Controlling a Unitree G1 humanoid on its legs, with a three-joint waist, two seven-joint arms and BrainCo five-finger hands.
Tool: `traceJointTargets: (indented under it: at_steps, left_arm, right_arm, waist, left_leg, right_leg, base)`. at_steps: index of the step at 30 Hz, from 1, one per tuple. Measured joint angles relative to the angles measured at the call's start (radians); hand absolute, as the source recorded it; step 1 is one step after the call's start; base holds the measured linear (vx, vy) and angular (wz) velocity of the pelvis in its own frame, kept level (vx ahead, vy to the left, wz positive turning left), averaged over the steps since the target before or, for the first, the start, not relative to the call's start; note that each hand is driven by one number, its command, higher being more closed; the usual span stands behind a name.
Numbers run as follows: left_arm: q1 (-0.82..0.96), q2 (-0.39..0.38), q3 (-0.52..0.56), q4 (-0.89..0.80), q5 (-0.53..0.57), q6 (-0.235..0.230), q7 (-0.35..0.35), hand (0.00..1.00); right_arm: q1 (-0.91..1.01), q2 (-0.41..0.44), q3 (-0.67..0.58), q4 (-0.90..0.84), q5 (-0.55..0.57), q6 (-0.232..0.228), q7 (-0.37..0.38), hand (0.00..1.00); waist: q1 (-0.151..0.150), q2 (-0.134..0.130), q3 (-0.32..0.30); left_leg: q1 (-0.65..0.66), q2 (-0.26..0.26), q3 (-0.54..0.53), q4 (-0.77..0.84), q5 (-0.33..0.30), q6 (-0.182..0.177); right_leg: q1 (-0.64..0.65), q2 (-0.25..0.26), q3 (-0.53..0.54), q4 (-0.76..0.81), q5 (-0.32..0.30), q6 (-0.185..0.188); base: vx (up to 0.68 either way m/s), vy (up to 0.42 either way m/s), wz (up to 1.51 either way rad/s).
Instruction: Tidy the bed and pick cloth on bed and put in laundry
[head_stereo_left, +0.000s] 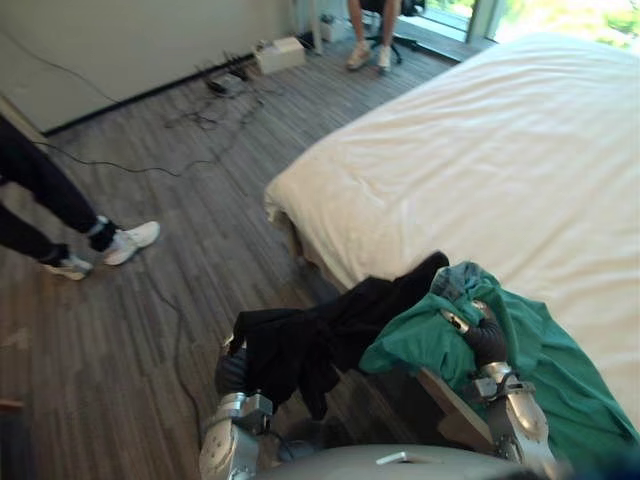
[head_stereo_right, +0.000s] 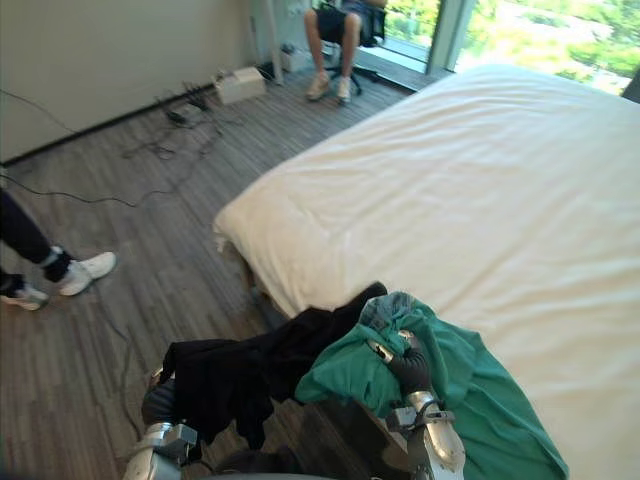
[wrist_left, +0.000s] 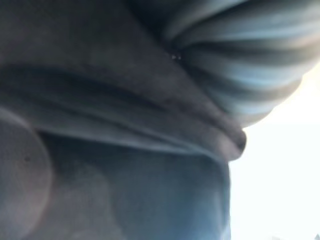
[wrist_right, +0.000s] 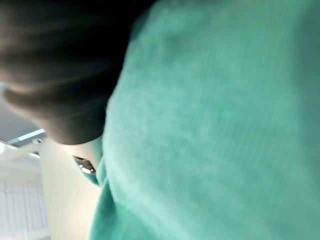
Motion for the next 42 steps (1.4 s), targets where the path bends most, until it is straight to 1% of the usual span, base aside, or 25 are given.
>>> traceJointTargets:
  at_steps: [2, 3, 4, 5, 6, 7, 8, 9, 10, 11, 12, 13, 14, 15, 16, 17, 18, 20, 21, 24, 27, 29, 36, 37, 42]
  left_arm:
    - [-0.024, 0.003, -0.027, 0.0, 0.001, 0.006, 0.003, 1.0]
    - [-0.027, 0.006, -0.039, 0.0, 0.003, 0.01, 0.007, 1.0]
    - [-0.025, 0.009, -0.045, 0.0, 0.004, 0.012, 0.008, 1.0]
    - [-0.028, 0.021, -0.059, 0.001, 0.004, 0.019, 0.011, 1.0]
    - [-0.028, 0.038, -0.083, 0.01, 0.003, 0.02, 0.022, 1.0]
    - [-0.032, 0.046, -0.091, 0.017, 0.004, 0.023, 0.028, 1.0]
    - [-0.043, 0.064, -0.103, 0.027, 0.003, 0.031, 0.036, 1.0]
    - [-0.058, 0.08, -0.119, 0.039, 0.002, 0.032, 0.048, 1.0]
    - [-0.068, 0.084, -0.125, 0.051, 0.001, 0.032, 0.049, 1.0]
    - [-0.08, 0.088, -0.13, 0.069, -0.003, 0.034, 0.05, 1.0]
    - [-0.086, 0.089, -0.135, 0.086, -0.009, 0.038, 0.05, 1.0]
    - [-0.089, 0.088, -0.137, 0.099, -0.014, 0.04, 0.05, 1.0]
    - [-0.089, 0.09, -0.141, 0.112, -0.025, 0.043, 0.05, 1.0]
    - [-0.089, 0.09, -0.144, 0.12, -0.032, 0.048, 0.049, 1.0]
    - [-0.085, 0.091, -0.152, 0.131, -0.039, 0.052, 0.049, 1.0]
    - [-0.086, 0.089, -0.158, 0.146, -0.04, 0.057, 0.048, 1.0]
    - [-0.081, 0.085, -0.164, 0.145, -0.04, 0.057, 0.048, 1.0]
    - [-0.075, 0.079, -0.182, 0.145, -0.04, 0.057, 0.043, 1.0]
    - [-0.077, 0.08, -0.193, 0.145, -0.041, 0.057, 0.042, 1.0]
    - [-0.084, 0.081, -0.205, 0.146, -0.041, 0.057, 0.041, 1.0]
    - [-0.09, 0.086, -0.211, 0.149, -0.039, 0.058, 0.04, 1.0]
    - [-0.089, 0.089, -0.211, 0.162, -0.039, 0.058, 0.04, 1.0]
    - [-0.086, 0.1, -0.212, 0.195, -0.04, 0.075, 0.043, 1.0]
    - [-0.069, 0.08, -0.21, 0.293, -0.042, 0.082, 0.043, 1.0]
    - [-0.069, 0.08, -0.21, 0.292, -0.042, 0.082, 0.044, 1.0]
  right_arm:
    - [-0.004, 0.017, 0.001, 0.021, 0.015, 0.01, -0.004, 1.0]
    - [-0.005, 0.021, 0.007, 0.026, 0.015, 0.016, -0.007, 1.0]
    - [-0.005, 0.023, 0.011, 0.026, 0.015, 0.018, -0.007, 1.0]
    - [-0.004, 0.024, 0.018, 0.026, 0.013, 0.019, -0.016, 1.0]
    - [0.005, 0.021, 0.034, 0.029, 0.013, 0.019, -0.031, 1.0]
    - [0.005, 0.021, 0.047, 0.029, 0.013, 0.019, -0.039, 1.0]
    - [0.007, 0.02, 0.065, 0.03, 0.012, 0.019, -0.045, 1.0]
    - [0.014, 0.02, 0.08, 0.03, 0.012, 0.019, -0.044, 1.0]
    - [0.02, 0.019, 0.084, 0.03, 0.012, 0.019, -0.044, 1.0]
    - [0.032, 0.02, 0.09, 0.031, 0.012, 0.019, -0.043, 1.0]
    - [0.031, 0.019, 0.09, 0.04, 0.012, 0.019, -0.042, 1.0]
    - [0.033, 0.018, 0.088, 0.052, 0.013, 0.019, -0.043, 1.0]
    - [0.033, 0.018, 0.087, 0.071, 0.014, 0.019, -0.046, 1.0]
    - [0.032, 0.018, 0.085, 0.087, 0.014, 0.019, -0.049, 1.0]
    - [0.033, 0.018, 0.084, 0.106, 0.015, 0.019, -0.056, 1.0]
    - [0.03, 0.016, 0.08, 0.119, 0.015, 0.019, -0.066, 1.0]
    - [0.03, 0.017, 0.078, 0.119, 0.015, 0.018, -0.075, 1.0]
    - [0.028, 0.018, 0.075, 0.12, 0.016, 0.018, -0.094, 1.0]
    - [0.027, 0.018, 0.072, 0.12, 0.016, 0.018, -0.1, 1.0]
    - [0.024, 0.022, 0.072, 0.12, 0.016, 0.018, -0.114, 1.0]
    - [0.024, 0.028, 0.072, 0.12, 0.016, 0.018, -0.114, 1.0]
    - [0.023, 0.033, 0.072, 0.12, 0.018, 0.018, -0.114, 1.0]
    - [0.004, 0.036, 0.072, 0.155, 0.026, 0.024, -0.117, 1.0]
    - [0.034, 0.032, 0.073, 0.202, 0.025, 0.032, -0.114, 1.0]
    - [0.034, 0.032, 0.073, 0.202, 0.025, 0.032, -0.114, 1.0]
  waist:
    - [0.005, -0.015, 0.003]
    - [0.016, -0.028, 0.011]
    - [0.019, -0.033, 0.014]
    - [0.022, -0.038, 0.018]
    - [0.017, -0.036, 0.02]
    - [0.014, -0.039, 0.019]
    - [0.008, -0.041, 0.017]
    - [0.004, -0.032, 0.02]
    - [0.004, -0.032, 0.019]
    - [0.005, -0.028, 0.02]
    - [0.004, -0.03, 0.019]
    - [0.003, -0.028, 0.019]
    - [-0.002, -0.017, 0.02]
    - [-0.004, -0.028, 0.015]
    - [0.0, -0.026, 0.014]
    - [-0.002, -0.024, 0.011]
    - [0.003, -0.017, 0.009]
    - [-0.002, -0.007, 0.007]
    - [-0.005, -0.005, 0.006]
    - [-0.015, -0.007, 0.005]
    - [-0.018, -0.026, 0.008]
    - [-0.018, -0.028, 0.003]
    - [-0.02, -0.028, 0.003]
    - [-0.049, -0.01, -0.001]
    - [-0.049, -0.011, -0.001]
  left_leg:
    - [0.013, -0.036, -0.058, -0.047, 0.033, 0.018]
    - [0.024, -0.052, -0.097, -0.071, 0.05, 0.027]
    - [0.032, -0.059, -0.116, -0.082, 0.055, 0.032]
    - [0.047, -0.068, -0.161, -0.097, 0.062, 0.042]
    - [0.056, -0.077, -0.209, -0.116, 0.07, 0.049]
    - [0.062, -0.082, -0.236, -0.131, 0.078, 0.05]
    - [0.072, -0.088, -0.28, -0.155, 0.093, 0.051]
    - [0.074, -0.09, -0.322, -0.172, 0.102, 0.046]
    - [0.077, -0.092, -0.34, -0.182, 0.105, 0.037]
    - [0.085, -0.099, -0.375, -0.202, 0.116, 0.023]
    - [0.098, -0.102, -0.406, -0.211, 0.127, 0.019]
    - [0.106, -0.101, -0.421, -0.22, 0.133, 0.014]
    - [0.106, -0.101, -0.441, -0.224, 0.137, 0.007]
    - [0.116, -0.103, -0.451, -0.23, 0.141, 0.002]
    - [0.122, -0.11, -0.457, -0.249, 0.147, -0.007]
    - [0.141, -0.104, -0.461, -0.271, 0.151, -0.017]
    - [0.147, -0.1, -0.455, -0.284, 0.154, -0.023]
    - [0.157, -0.088, -0.446, -0.31, 0.155, -0.027]
    - [0.167, -0.084, -0.437, -0.319, 0.154, -0.035]
    - [0.186, -0.078, -0.43, -0.321, 0.15, -0.046]
    - [0.202, -0.078, -0.423, -0.316, 0.149, -0.048]
    - [0.21, -0.079, -0.418, -0.316, 0.147, -0.05]
    - [0.23, -0.075, -0.386, -0.316, 0.146, -0.052]
    - [0.241, -0.03, -0.322, -0.323, 0.148, -0.065]
    - [0.241, -0.03, -0.322, -0.323, 0.148, -0.065]
  right_leg:
    - [0.0, -0.023, -0.041, 0.062, 0.023, 0.007]
    - [-0.001, -0.038, -0.055, 0.115, 0.044, 0.004]
    - [-0.002, -0.045, -0.059, 0.147, 0.056, -0.002]
    - [-0.022, -0.065, -0.063, 0.232, 0.077, -0.045]
    - [-0.05, -0.067, -0.04, 0.284, 0.007, -0.088]
    - [-0.064, -0.058, -0.014, 0.284, -0.017, -0.088]
    - [-0.104, -0.024, 0.05, 0.275, -0.041, -0.085]
    - [-0.143, 0.014, 0.116, 0.252, -0.044, -0.081]
    - [-0.164, 0.033, 0.147, 0.237, -0.049, -0.071]
    - [-0.198, 0.067, 0.211, 0.193, -0.055, -0.06]
    - [-0.21, 0.102, 0.28, 0.12, -0.052, -0.056]
    - [-0.209, 0.121, 0.31, 0.077, -0.047, -0.049]
    - [-0.21, 0.146, 0.354, 0.011, -0.033, -0.045]
    - [-0.209, 0.159, 0.389, -0.045, 0.0, -0.046]
    - [-0.202, 0.163, 0.406, -0.086, 0.086, -0.057]
    - [-0.182, 0.168, 0.398, -0.106, 0.102, -0.061]
    - [-0.177, 0.172, 0.398, -0.115, 0.106, -0.064]
    - [-0.175, 0.183, 0.398, -0.126, 0.108, -0.067]
    - [-0.17, 0.187, 0.4, -0.13, 0.108, -0.067]
    - [-0.146, 0.194, 0.406, -0.144, 0.108, -0.067]
    - [-0.12, 0.198, 0.408, -0.168, 0.11, -0.067]
    - [-0.11, 0.199, 0.422, -0.175, 0.111, -0.066]
    - [-0.09, 0.205, 0.445, -0.186, 0.121, -0.067]
    - [-0.055, 0.245, 0.443, -0.243, 0.14, -0.087]
    - [-0.055, 0.245, 0.443, -0.243, 0.14, -0.087]
  base:
    - [0.08, 0.082, 1.16]
    - [0.11, 0.069, 1.05]
    - [0.1, 0.05, 1.03]
    - [0.14, 0.051, 1.05]
    - [0.13, 0.043, 1.09]
    - [0.13, 0.044, 1.15]
    - [0.08, 0.031, 1.2]
    - [0.07, 0.034, 1.11]
    - [0.07, 0.034, 0.99]
    - [0.07, 0.016, 0.88]
    - [0.09, 0.0, 0.83]
    - [0.08, -0.017, 0.72]
    - [0.08, -0.028, 0.5]
    - [0.08, -0.044, 0.44]
    - [0.11, -0.074, 0.25]
    - [0.09, -0.073, 0.08]
    - [0.1, -0.101, -0.07]
    - [0.08, -0.091, -0.13]
    - [0.09, -0.074, -0.11]
    - [0.08, -0.053, -0.07]
    - [0.09, -0.034, -0.02]
    - [0.05, -0.013, -0.02]
    - [-0.02, -0.009, -0.07]
    - [-0.02, -0.006, -0.05]
    - [0.0, 0.0, 0.0]
